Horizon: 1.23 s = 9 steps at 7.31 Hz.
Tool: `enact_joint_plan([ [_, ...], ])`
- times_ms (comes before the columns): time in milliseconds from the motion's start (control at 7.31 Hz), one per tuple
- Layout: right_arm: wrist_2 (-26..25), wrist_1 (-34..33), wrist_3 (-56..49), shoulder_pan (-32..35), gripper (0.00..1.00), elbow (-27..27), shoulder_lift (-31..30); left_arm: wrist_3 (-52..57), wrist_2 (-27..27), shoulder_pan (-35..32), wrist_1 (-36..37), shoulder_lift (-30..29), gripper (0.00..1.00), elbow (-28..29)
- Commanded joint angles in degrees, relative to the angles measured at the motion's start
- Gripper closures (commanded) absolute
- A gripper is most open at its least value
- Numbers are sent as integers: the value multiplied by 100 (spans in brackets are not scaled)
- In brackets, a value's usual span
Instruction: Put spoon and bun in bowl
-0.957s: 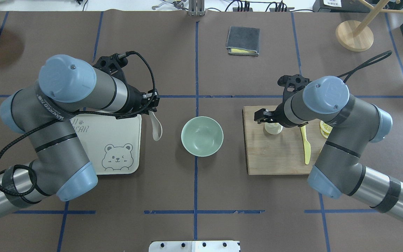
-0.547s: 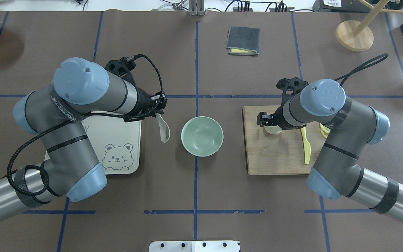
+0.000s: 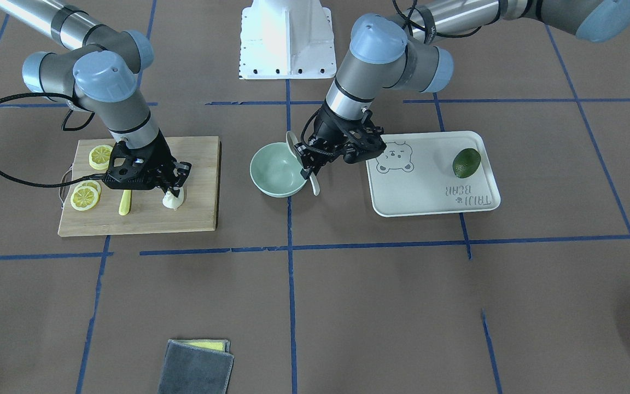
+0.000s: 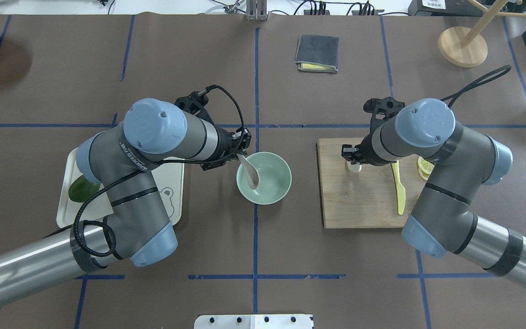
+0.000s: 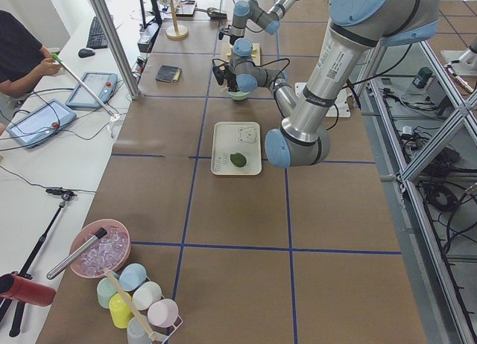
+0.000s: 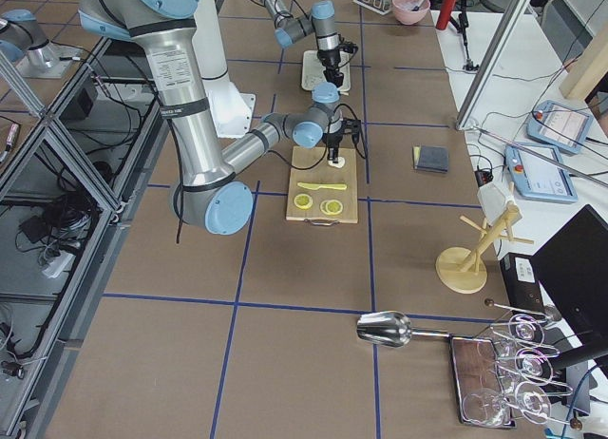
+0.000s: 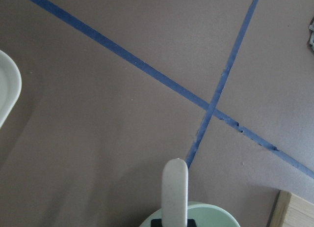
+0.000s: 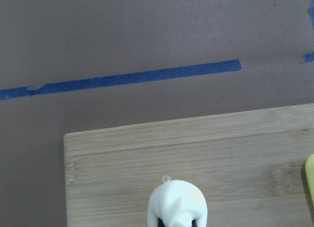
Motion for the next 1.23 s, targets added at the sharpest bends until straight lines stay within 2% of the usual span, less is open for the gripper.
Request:
enact_joint_plan([
  [0,97,0,-7,146,100,32,13,-156,120,50,-154,-272,100,320],
  [274,133,-9,-7,182,100,76,4,-147,374,41,-803,-282,100,777],
  [410,133,0,-7,182,100,85,12,-139,375,24,-823,-282,60,779],
  [547,133,0,-7,190,100,120,21,1,375,23,-814,-282,1,753],
  [821,116,9,-7,182,100,260,56,11,262,-29,-744,-265,0,517],
  [957,98,17,2,182,100,269,230,11,-165,-238,-709,-151,0,263],
  [1094,89,26,37,155,100,270,467,159,-526,-467,-674,294,0,-244],
])
